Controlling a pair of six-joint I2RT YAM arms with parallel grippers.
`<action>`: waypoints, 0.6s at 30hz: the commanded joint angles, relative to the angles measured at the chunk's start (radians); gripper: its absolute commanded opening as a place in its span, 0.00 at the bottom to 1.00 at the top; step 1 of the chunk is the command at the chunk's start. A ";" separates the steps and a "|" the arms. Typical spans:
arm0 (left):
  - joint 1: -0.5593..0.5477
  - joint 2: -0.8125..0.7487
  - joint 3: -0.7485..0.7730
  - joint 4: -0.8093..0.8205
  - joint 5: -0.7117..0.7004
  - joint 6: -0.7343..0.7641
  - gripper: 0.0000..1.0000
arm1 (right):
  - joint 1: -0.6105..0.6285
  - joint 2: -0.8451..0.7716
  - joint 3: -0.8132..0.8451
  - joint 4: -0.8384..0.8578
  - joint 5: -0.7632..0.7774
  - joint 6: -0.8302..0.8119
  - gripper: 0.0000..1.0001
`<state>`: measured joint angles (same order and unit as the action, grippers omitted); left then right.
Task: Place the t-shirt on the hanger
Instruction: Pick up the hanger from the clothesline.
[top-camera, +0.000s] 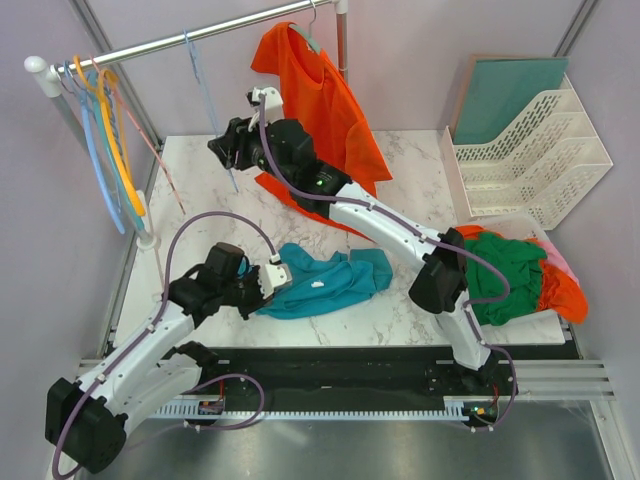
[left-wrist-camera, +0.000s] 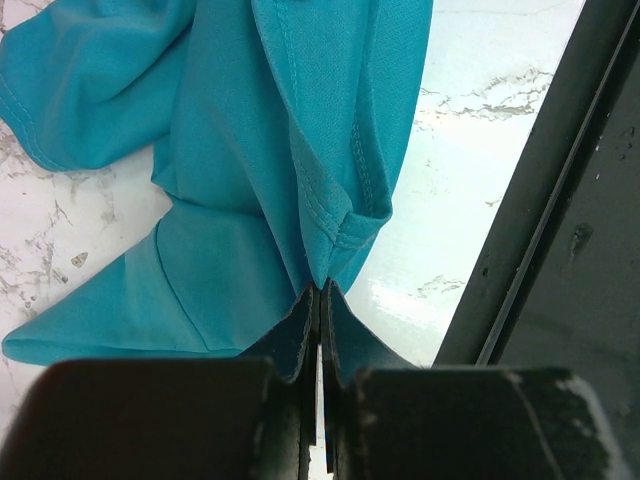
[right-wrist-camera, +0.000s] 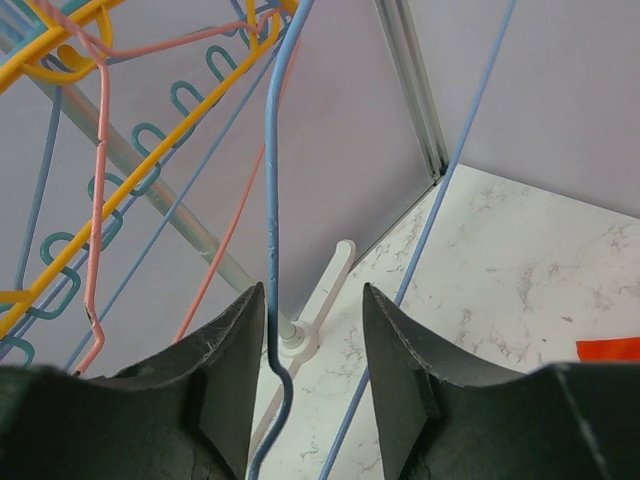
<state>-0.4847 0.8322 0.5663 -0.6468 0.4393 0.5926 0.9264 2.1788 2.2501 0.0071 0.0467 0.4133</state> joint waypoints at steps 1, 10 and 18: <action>-0.002 0.012 0.004 0.038 0.016 0.024 0.02 | -0.008 -0.082 -0.023 0.002 0.065 -0.044 0.50; -0.002 0.007 0.000 0.039 0.018 0.021 0.02 | -0.017 -0.050 -0.001 -0.004 0.096 -0.128 0.46; -0.002 -0.004 -0.008 0.039 0.013 0.021 0.02 | -0.046 -0.024 0.029 -0.001 0.072 -0.195 0.23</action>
<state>-0.4843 0.8421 0.5659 -0.6388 0.4446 0.5922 0.8978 2.1448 2.2333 -0.0154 0.1326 0.2741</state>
